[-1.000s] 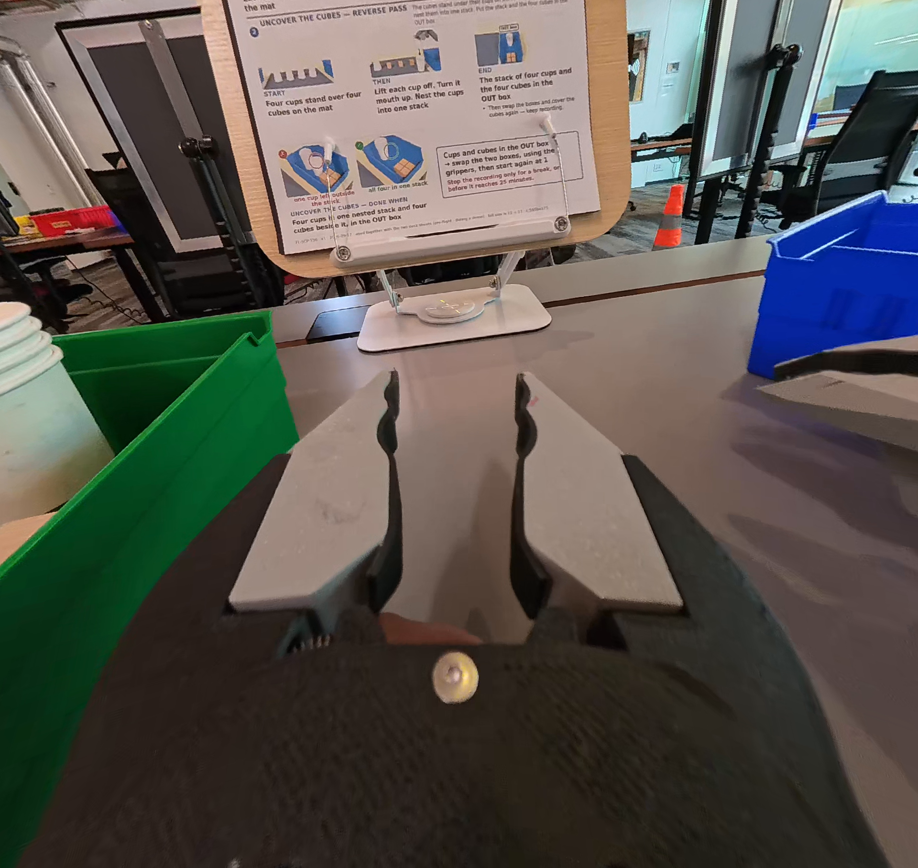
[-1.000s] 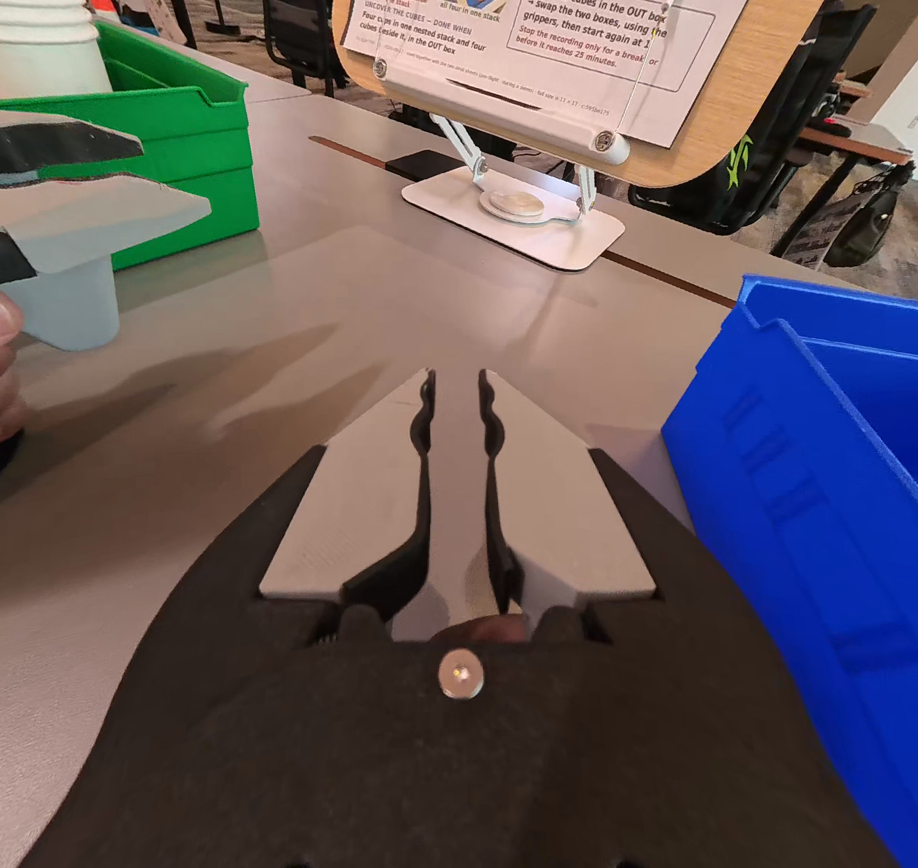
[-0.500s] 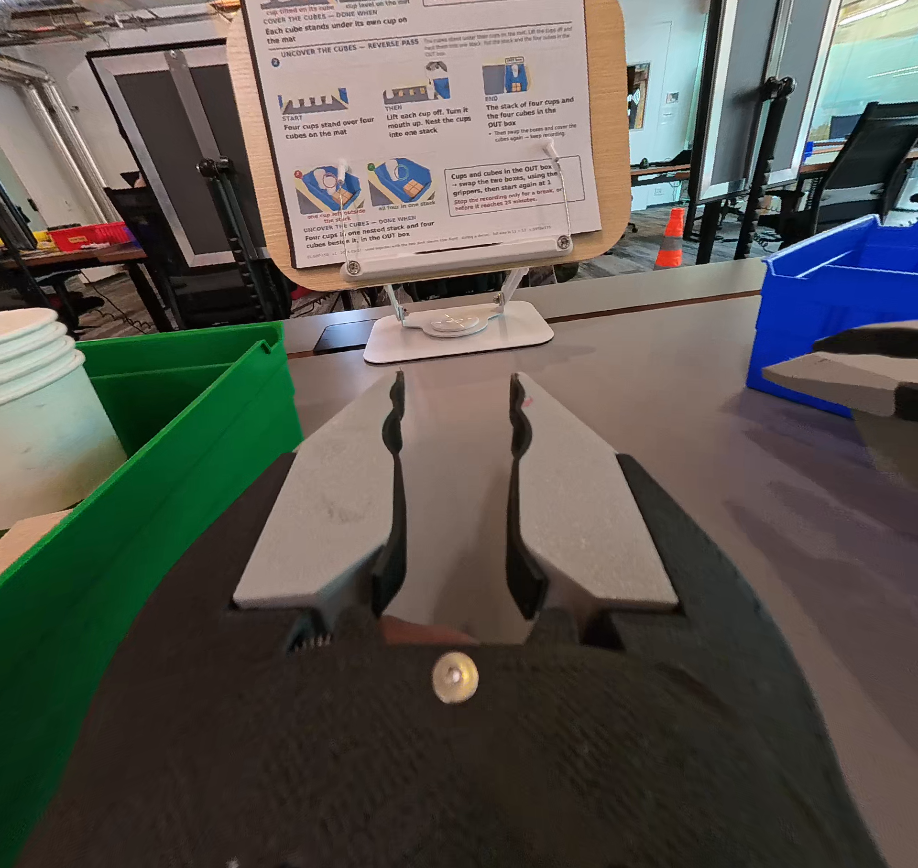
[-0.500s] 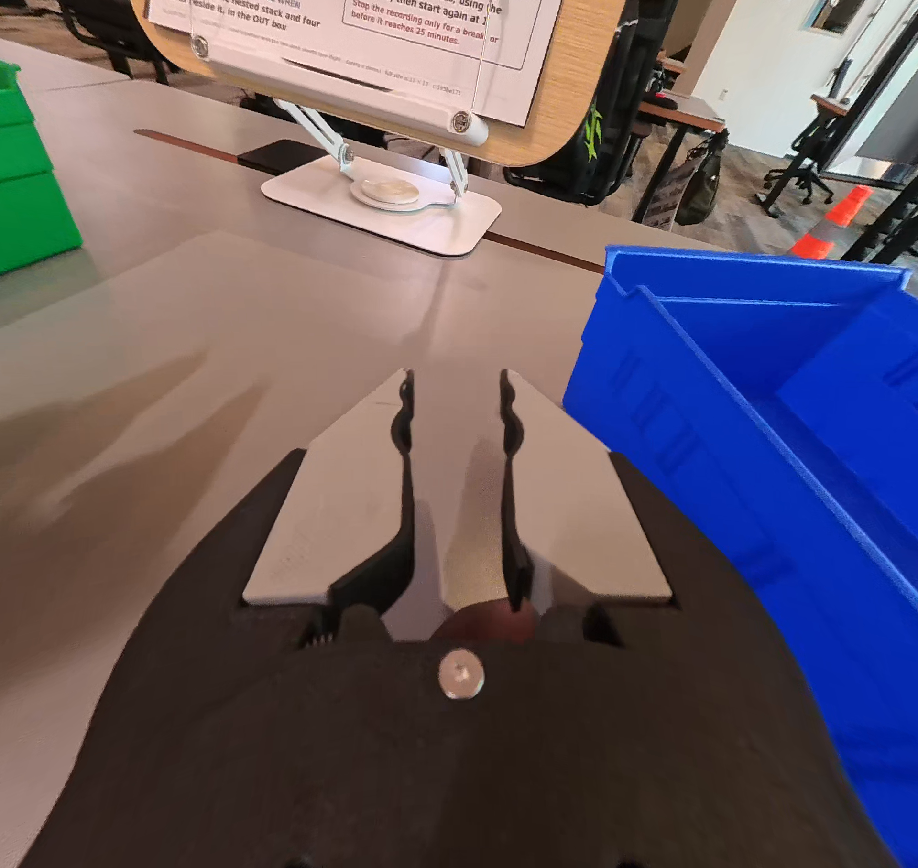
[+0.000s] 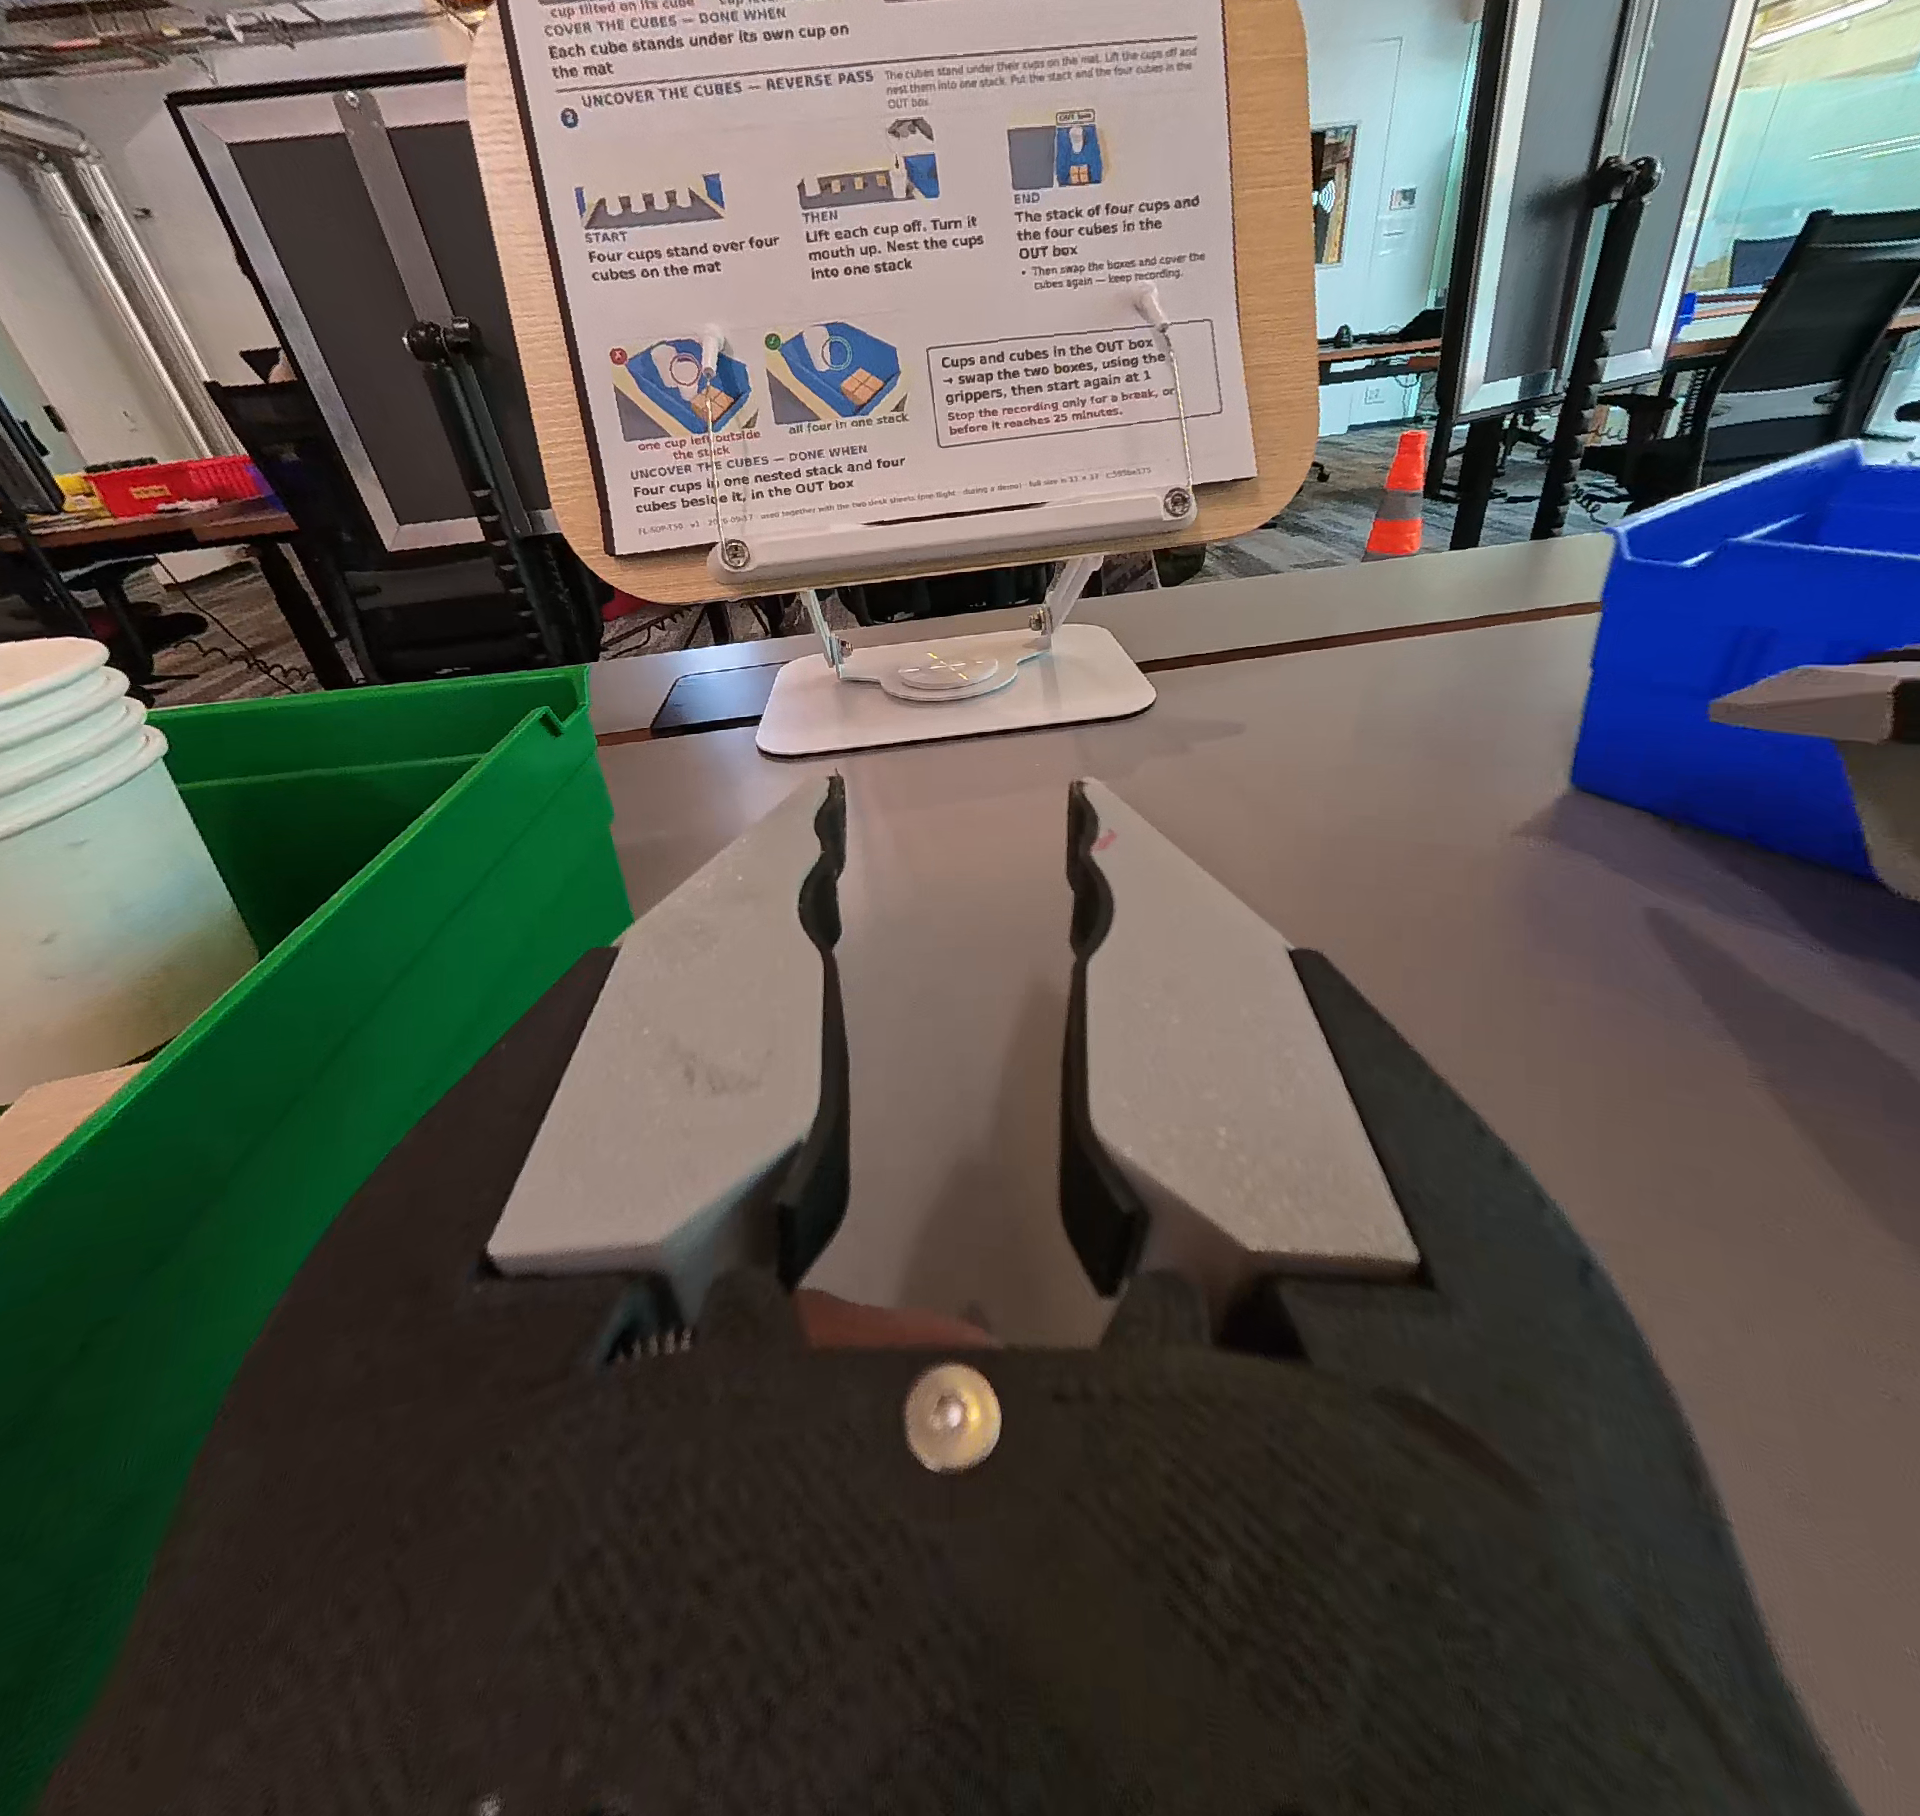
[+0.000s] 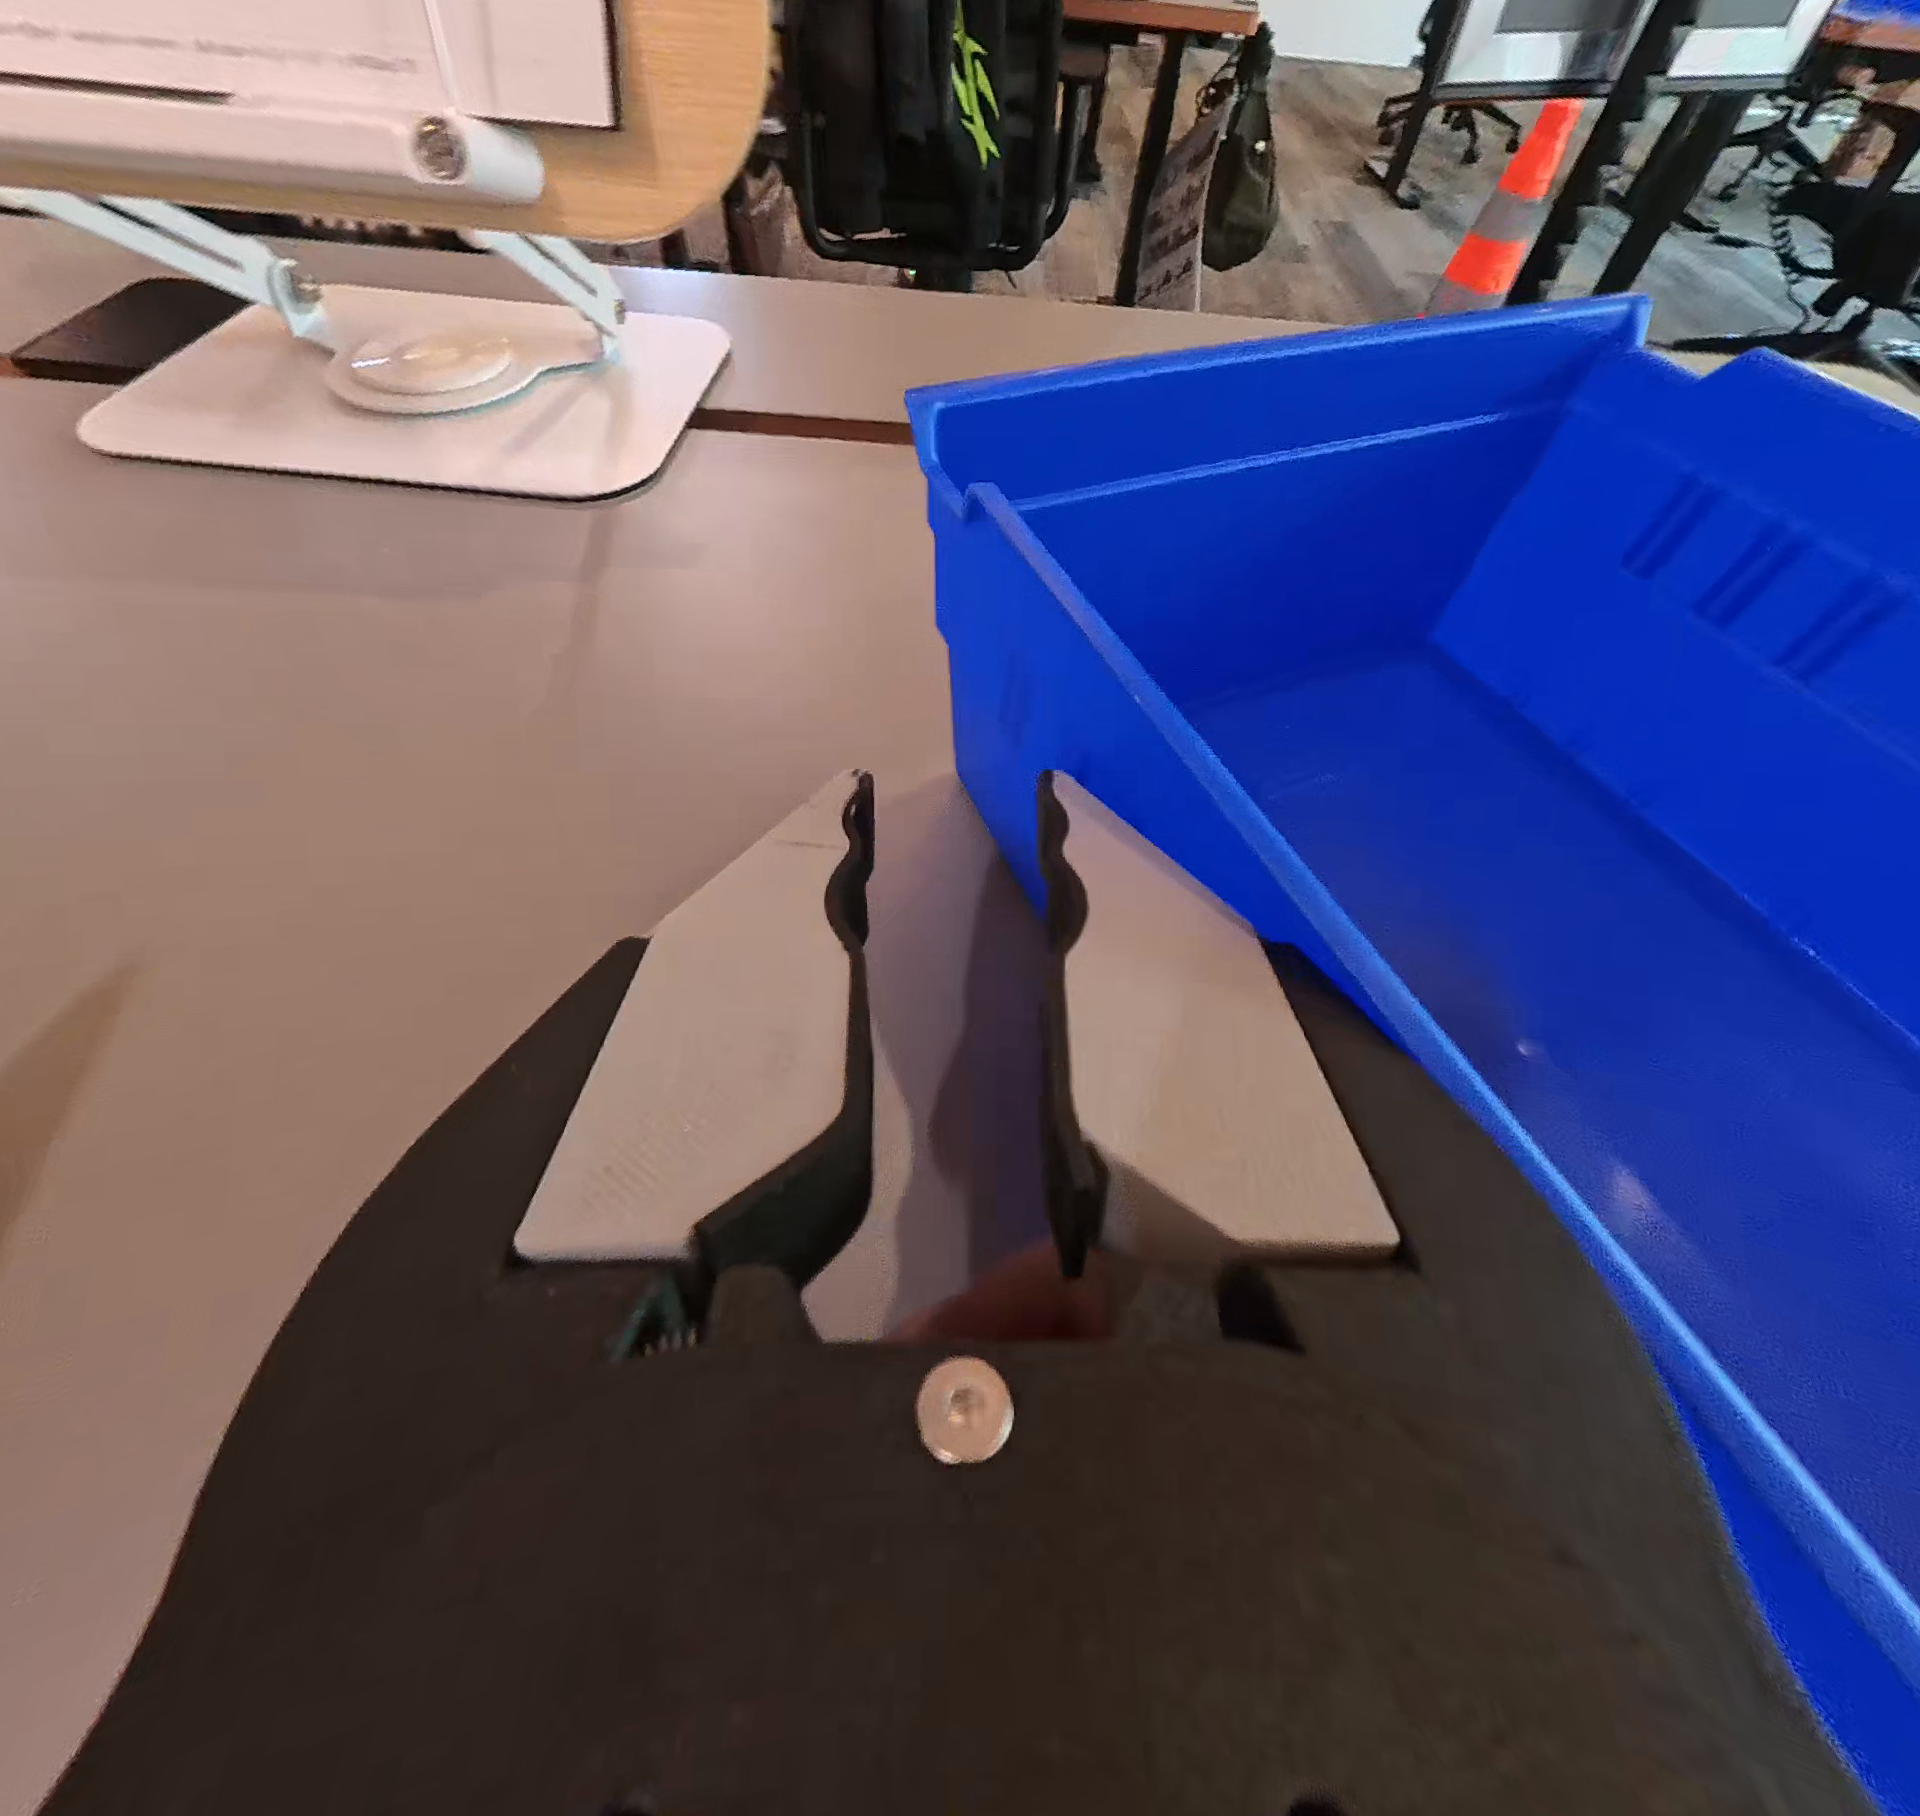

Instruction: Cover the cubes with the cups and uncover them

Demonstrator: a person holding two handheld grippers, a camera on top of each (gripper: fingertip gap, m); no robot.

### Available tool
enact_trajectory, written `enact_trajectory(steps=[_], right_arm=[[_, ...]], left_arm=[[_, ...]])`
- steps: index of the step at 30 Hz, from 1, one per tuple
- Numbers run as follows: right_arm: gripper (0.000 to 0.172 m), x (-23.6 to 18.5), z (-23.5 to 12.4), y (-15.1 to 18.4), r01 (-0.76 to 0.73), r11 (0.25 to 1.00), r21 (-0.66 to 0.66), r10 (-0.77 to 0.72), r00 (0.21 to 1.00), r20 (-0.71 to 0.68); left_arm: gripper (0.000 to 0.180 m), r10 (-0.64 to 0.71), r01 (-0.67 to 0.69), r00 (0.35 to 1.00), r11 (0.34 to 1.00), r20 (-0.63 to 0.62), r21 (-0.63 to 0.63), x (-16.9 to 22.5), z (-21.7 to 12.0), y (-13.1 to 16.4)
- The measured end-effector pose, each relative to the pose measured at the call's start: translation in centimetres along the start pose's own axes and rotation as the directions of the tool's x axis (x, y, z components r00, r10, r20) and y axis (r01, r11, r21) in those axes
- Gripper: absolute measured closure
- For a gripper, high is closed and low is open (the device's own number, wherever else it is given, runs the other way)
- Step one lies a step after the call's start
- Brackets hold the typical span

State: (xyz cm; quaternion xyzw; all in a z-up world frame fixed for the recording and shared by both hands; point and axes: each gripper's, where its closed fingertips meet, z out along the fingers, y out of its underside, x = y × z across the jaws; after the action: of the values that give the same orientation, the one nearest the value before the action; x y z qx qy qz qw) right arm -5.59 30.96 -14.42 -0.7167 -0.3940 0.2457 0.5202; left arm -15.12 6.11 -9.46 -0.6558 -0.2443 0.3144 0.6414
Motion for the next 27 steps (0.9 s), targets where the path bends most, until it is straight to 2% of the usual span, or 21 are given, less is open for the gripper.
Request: enact_trajectory(steps=[6,10,13,14,17,20,25,27], right_arm=[[0.138,0.7,0.2,-1.3,0.022,0.997,0.079,-0.020,0.999,-0.033],[0.146,1.9,0.1,-2.5,0.177,0.974,0.140,-0.155,0.975,-0.160],[0.122,3.7,0.4,-2.6,0.160,0.979,0.129,-0.128,0.965,-0.231],[0.119,4.0,0.6,-2.4,0.147,0.982,0.116,-0.117,0.966,-0.230],[0.109,4.1,0.7,-2.0,0.105,0.990,0.093,-0.086,0.977,-0.193],[0.086,1.8,0.4,-1.7,0.101,0.991,0.087,-0.095,0.994,-0.062],[0.084,-2.9,-0.8,-1.6,0.156,0.980,0.122,-0.172,0.976,0.134],[0.095,-4.5,-1.3,-1.3,0.190,0.973,0.133,-0.214,0.957,0.196]], left_arm=[[0.139,-0.001,0.001,1.000,1.000,-0.001,-0.003,0.0,0.0,0.0],[0.140,-0.003,0.003,1.000,1.000,-0.001,-0.002,0.0,0.0,0.0],[0.139,-0.002,0.002,1.000,1.000,0.001,0.005,0.0,0.0,-0.1],[0.140,-0.002,0.002,1.000,1.000,0.000,0.005,0.0,0.0,-0.1],[0.139,0.000,0.000,1.000,1.000,-0.002,-0.001,0.0,0.0,0.0],[0.139,-0.001,0.001,1.000,1.000,-0.003,0.002,0.0,0.0,0.0],[0.139,-0.002,0.002,1.000,1.000,-0.006,-0.002,0.1,0.0,0.0],[0.139,-0.001,0.001,1.000,1.000,-0.009,-0.003,0.1,0.0,0.0]])
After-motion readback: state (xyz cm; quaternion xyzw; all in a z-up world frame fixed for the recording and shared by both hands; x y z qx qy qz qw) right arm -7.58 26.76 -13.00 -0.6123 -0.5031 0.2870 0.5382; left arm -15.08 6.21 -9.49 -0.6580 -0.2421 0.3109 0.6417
